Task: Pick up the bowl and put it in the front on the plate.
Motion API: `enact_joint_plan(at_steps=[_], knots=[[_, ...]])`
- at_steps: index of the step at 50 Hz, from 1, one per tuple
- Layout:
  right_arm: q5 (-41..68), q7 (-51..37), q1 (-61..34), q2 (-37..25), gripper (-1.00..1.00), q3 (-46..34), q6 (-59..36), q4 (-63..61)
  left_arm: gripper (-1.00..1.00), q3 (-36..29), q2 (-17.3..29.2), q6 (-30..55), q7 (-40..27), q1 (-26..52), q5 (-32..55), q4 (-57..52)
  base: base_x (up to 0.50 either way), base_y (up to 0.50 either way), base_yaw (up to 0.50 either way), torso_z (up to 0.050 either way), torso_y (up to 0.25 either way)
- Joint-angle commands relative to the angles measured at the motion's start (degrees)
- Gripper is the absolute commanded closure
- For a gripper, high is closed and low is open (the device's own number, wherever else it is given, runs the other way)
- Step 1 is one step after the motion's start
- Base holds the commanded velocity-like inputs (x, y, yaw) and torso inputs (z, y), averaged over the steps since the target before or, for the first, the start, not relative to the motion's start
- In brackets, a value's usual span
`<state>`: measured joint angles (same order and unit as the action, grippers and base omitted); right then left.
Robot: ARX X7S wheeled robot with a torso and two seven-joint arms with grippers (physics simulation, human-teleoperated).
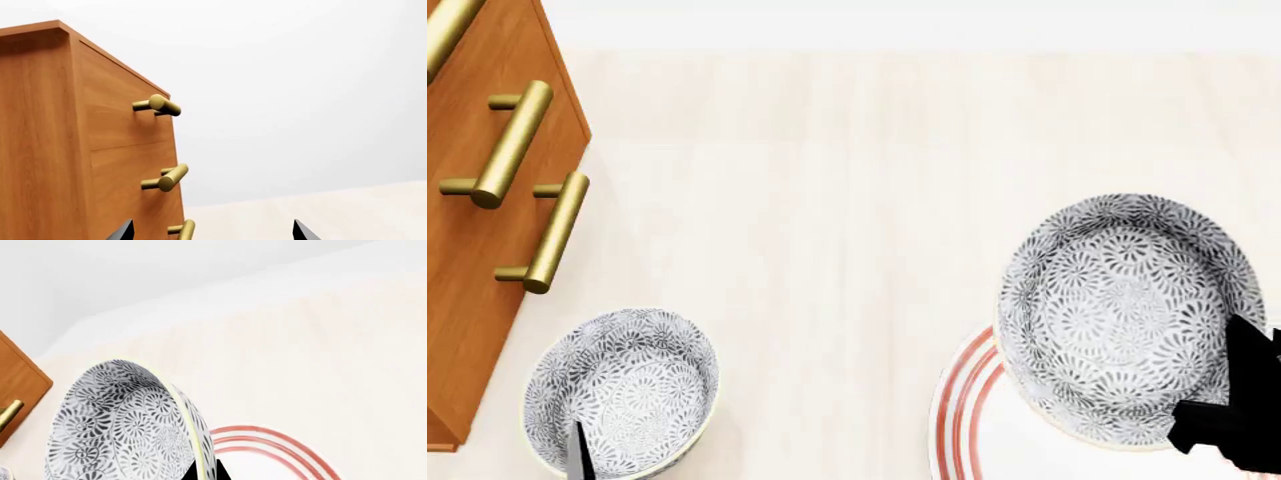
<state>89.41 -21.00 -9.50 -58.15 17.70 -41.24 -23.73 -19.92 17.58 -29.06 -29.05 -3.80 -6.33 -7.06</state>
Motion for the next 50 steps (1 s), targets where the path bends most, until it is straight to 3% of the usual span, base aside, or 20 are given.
enact_joint_plan(at_steps=[1,3,50], knots=[[11.0,-2.3,2.0,0.4,1.0,1.3,-0.6,3.6,-1.0,-0.5,0.2,0.1,0.1,0.1,0.1,0.1,0.0,0.0,0.0,0.0,0.0],[16.0,-5.5,0.9,0.8,1.0,1.7,0.2,5.6,-1.0,-0.6,0.2,0.3,0.1,0.1,0.2,0.0,0.0,0.0,0.0,0.0,0.0],[10.7,-6.4,1.3,3.7,1.0,-4.0,0.1,9.7,-1.0,-1.3,0.8,0.7,-0.5,0.5,1.3,0.7,0.0,0.0,0.0,0.0,0.0]])
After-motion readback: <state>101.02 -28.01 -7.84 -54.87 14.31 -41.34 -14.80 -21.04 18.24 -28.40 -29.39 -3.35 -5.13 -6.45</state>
